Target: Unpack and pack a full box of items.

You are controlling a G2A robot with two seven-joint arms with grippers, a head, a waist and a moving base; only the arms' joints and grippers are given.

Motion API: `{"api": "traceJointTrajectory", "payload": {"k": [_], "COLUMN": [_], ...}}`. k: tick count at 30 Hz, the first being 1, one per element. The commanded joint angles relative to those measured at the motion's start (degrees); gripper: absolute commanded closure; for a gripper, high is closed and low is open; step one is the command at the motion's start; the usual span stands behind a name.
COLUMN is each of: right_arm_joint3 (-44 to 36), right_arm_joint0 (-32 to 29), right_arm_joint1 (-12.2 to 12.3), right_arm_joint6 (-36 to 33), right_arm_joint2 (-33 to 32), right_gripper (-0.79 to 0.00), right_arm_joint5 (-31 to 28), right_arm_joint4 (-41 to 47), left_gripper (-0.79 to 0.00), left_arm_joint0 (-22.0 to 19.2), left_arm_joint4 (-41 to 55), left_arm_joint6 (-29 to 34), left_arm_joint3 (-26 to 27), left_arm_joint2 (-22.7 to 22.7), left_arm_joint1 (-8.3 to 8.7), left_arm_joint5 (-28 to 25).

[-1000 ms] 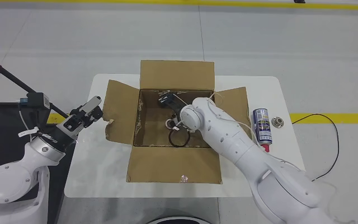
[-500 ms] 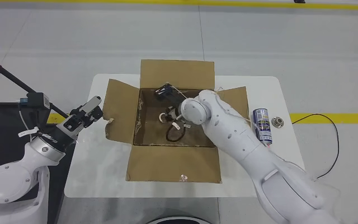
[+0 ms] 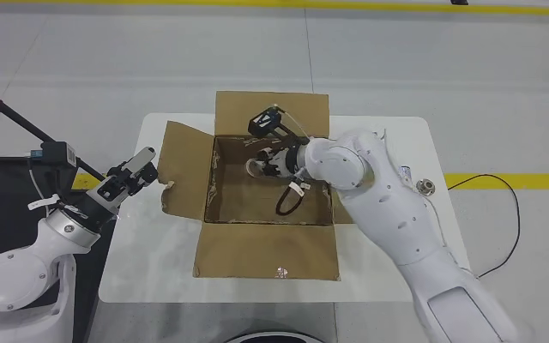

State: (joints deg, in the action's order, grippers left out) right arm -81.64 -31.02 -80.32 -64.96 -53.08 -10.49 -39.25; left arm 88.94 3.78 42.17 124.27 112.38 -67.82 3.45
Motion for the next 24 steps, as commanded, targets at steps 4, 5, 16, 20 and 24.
{"api": "traceJointTrajectory", "payload": {"k": [4, 5, 16, 20, 24], "right_arm_joint3": [-14.0, -16.4, -34.3, -35.4, -34.4], "right_arm_joint0": [-6.3, -7.5, -18.5, -22.0, -25.6], "right_arm_joint1": [2.9, 3.4, 7.3, 8.1, 8.8], "right_arm_joint6": [-5.2, -6.3, -18.5, -20.9, -22.6], "right_arm_joint2": [-10.5, -12.5, -29.9, -35.1, -38.8], "right_gripper": [0.000, 0.000, 0.000, 0.000, 0.000], "right_arm_joint5": [2.5, 3.4, 13.6, 15.1, 15.8], "right_arm_joint4": [-3.0, -4.4, -27.4, -32.9, -37.7], "left_gripper": [-0.785, -0.785, -0.785, -0.785, -0.785], "left_arm_joint0": [0.0, 0.0, 0.0, 0.0, 0.0], "left_arm_joint4": [0.0, 0.0, 0.0, 0.0, 0.0], "left_arm_joint6": [0.0, 0.0, 0.0, 0.0, 0.0], "left_arm_joint3": [0.0, 0.0, 0.0, 0.0, 0.0], "left_arm_joint2": [0.0, 0.0, 0.0, 0.0, 0.0], "left_arm_joint1": [0.00, 0.00, 0.00, 0.00, 0.00], "left_arm_joint5": [0.0, 0.0, 0.0, 0.0, 0.0]}}
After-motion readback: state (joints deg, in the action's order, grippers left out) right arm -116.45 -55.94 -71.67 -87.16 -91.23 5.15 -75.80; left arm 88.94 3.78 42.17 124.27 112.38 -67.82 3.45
